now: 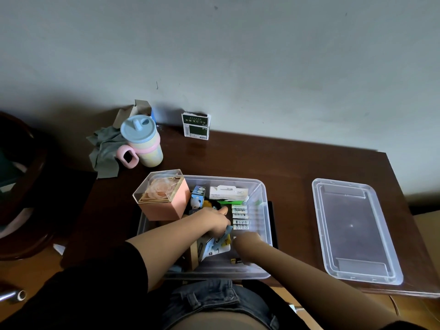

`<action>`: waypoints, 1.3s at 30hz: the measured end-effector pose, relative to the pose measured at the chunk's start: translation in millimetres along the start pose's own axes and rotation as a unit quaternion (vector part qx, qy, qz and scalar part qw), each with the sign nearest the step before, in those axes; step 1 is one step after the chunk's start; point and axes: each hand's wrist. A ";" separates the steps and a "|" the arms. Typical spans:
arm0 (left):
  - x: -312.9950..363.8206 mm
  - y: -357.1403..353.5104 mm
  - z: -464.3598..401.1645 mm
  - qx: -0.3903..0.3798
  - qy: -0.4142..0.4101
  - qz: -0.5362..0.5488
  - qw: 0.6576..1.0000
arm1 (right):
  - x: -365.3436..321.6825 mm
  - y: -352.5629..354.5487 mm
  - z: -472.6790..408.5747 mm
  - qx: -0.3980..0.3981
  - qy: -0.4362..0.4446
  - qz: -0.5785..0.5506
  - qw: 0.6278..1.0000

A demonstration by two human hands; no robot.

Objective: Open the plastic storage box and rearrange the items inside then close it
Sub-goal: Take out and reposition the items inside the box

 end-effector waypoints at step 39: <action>-26.9 -13.5 26.9 0.216 0.051 -0.146 0.964 | 11.7 31.4 -21.1 0.102 -0.066 -0.359 0.925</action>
Point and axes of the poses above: each hand's wrist, its own z-axis away from the middle knuckle, its own y-axis out of the back of the hand, x = y × z, and after that the axes turned 6 degrees about -z, right-handed
